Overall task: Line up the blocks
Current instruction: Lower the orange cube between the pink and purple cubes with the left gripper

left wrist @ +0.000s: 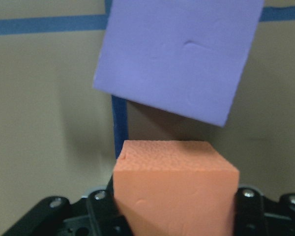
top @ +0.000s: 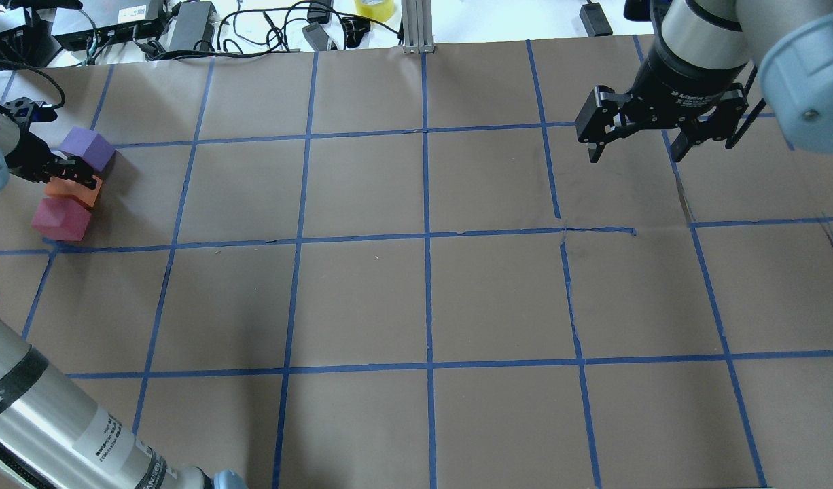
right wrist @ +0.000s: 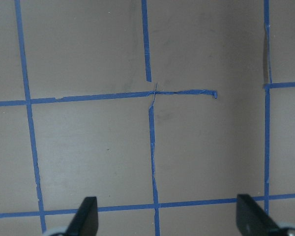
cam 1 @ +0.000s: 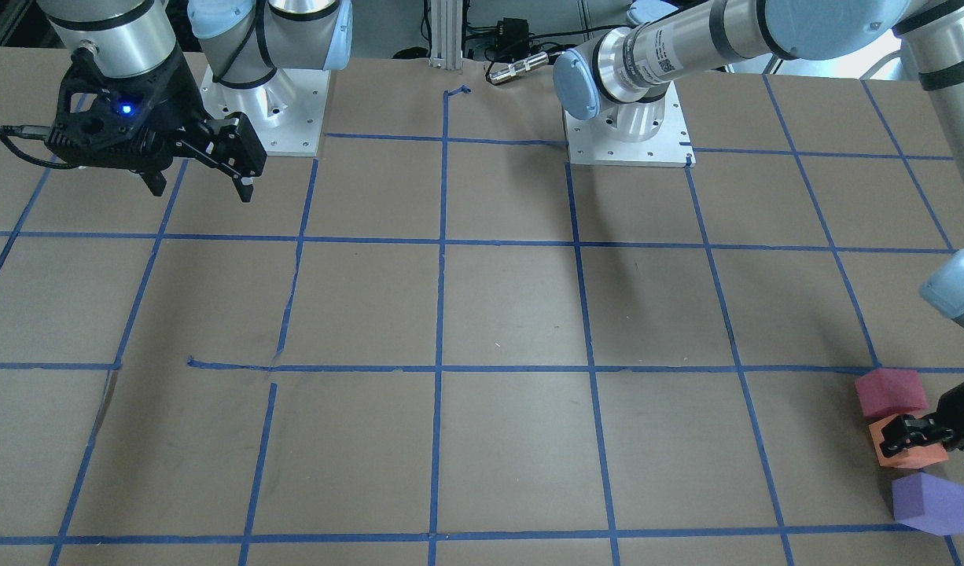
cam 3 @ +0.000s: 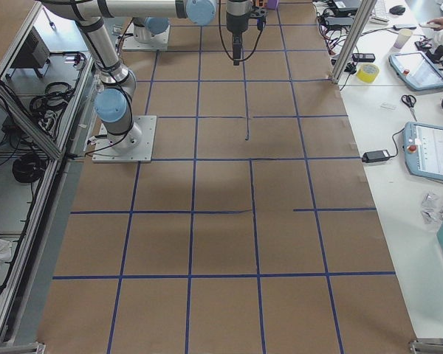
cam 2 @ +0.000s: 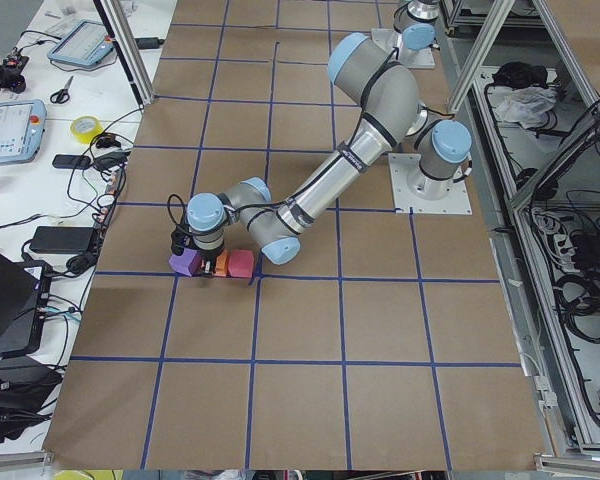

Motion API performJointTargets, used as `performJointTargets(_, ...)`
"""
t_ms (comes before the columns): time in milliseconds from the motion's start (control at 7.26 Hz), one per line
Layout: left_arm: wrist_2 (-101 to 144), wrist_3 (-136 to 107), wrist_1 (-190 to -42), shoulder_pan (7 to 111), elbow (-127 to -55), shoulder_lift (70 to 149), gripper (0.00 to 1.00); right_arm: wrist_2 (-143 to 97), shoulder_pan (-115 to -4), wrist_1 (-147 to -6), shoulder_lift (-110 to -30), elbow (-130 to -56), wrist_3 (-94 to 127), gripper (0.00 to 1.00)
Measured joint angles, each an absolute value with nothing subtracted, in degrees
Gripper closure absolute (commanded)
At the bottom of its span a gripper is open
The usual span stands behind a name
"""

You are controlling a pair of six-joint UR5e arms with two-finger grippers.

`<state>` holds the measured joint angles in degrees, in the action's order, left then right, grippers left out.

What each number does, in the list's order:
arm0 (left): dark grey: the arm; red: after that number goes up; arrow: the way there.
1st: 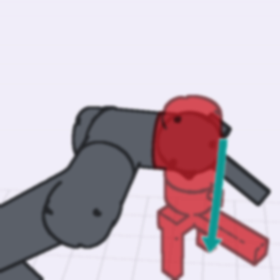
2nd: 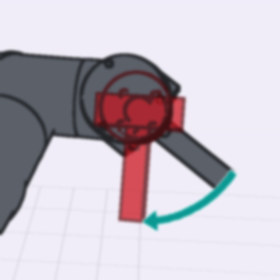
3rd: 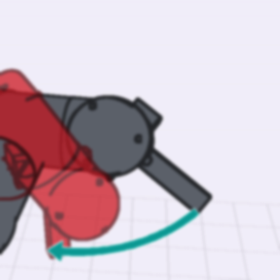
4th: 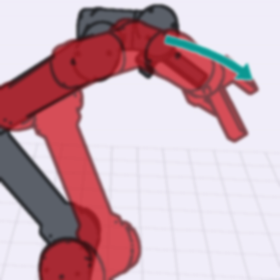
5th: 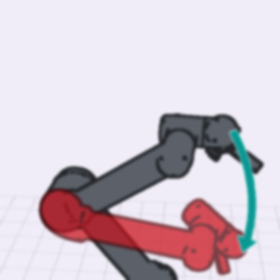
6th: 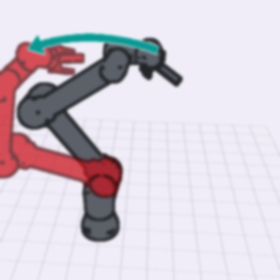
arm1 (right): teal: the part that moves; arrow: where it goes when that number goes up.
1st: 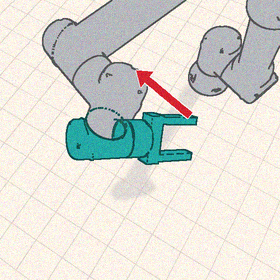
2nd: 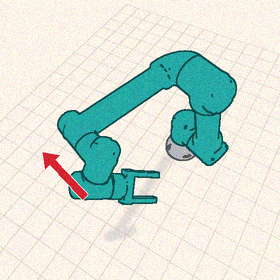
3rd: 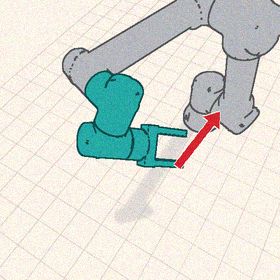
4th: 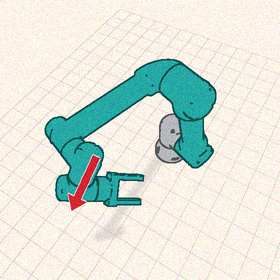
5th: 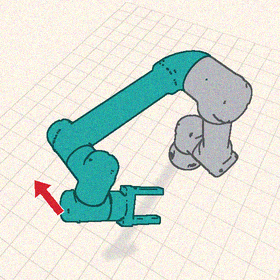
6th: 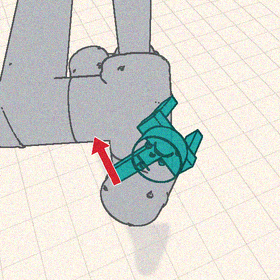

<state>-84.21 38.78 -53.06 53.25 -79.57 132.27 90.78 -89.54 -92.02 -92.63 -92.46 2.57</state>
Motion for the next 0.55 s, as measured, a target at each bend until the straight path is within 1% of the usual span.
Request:
performJointTargets(138, -84.3, 38.9, -53.0, 53.2, -79.6, 132.3, 0.01, 90.8, -89.5, -92.0, -92.6, -92.4, 2.4, 0.00)
performJointTargets(551, -84.2, 39.2, -53.1, 53.2, -79.7, 132.2, 0.00, 90.7, -89.5, -92.1, -93.1, -92.4, 2.0, 0.00)
